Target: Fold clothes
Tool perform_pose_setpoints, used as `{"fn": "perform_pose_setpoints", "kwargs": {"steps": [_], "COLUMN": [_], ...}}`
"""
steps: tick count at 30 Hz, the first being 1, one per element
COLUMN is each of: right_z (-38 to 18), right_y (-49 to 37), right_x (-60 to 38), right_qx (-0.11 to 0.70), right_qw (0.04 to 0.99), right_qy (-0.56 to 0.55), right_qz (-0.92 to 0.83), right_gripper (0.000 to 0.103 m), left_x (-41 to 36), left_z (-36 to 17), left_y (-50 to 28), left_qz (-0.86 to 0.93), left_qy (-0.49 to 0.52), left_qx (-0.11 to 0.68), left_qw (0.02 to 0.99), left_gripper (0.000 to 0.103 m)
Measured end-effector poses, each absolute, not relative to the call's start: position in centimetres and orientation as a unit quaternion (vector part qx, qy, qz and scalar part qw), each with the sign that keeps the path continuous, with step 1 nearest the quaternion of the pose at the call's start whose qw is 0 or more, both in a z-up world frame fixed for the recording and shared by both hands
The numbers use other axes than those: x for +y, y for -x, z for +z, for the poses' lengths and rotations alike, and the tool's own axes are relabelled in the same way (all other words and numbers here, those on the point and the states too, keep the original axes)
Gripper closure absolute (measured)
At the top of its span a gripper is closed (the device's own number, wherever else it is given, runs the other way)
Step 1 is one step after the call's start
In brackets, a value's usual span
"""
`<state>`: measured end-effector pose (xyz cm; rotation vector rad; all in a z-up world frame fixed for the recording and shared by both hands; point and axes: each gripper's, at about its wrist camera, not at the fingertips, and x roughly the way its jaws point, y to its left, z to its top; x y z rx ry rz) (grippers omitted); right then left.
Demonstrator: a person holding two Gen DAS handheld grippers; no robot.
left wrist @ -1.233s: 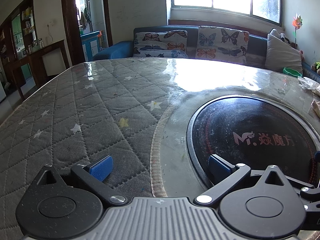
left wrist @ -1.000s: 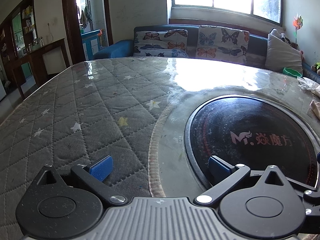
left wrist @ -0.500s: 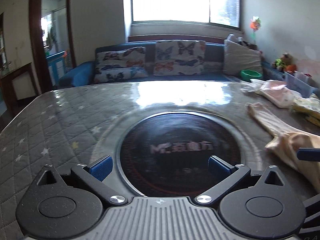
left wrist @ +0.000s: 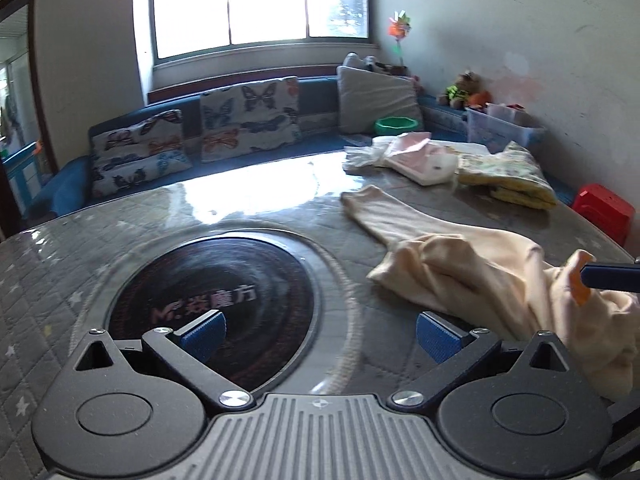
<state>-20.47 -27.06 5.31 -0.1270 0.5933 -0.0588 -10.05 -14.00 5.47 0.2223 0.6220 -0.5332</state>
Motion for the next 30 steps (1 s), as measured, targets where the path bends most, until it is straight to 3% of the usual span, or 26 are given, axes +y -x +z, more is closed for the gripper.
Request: {"fn": "perform_pose_setpoints", "kwargs": {"steps": [21, 30], "right_z": [3.7, 3.7], "right_y": [23.9, 25.7], "right_x": [-32.6, -34.4], "right_qx": [0.326, 0.327], "right_qw": [0.941, 0.937], "right_qy": [0.018, -0.004], "right_qz": [-0.094, -0.121], "right_gripper": [0.001, 0.009], "left_x": [-19.0, -21.0], "left_z": [4.3, 4.6], "left_y": [11.7, 12.6], "left_qz": [-0.338, -0.374], "left_qy": [-0.145, -0.153], "left_qx": [0.318, 0.314], "left_qw": [0.874, 0.859], "left_gripper": [0.0, 0.001]}}
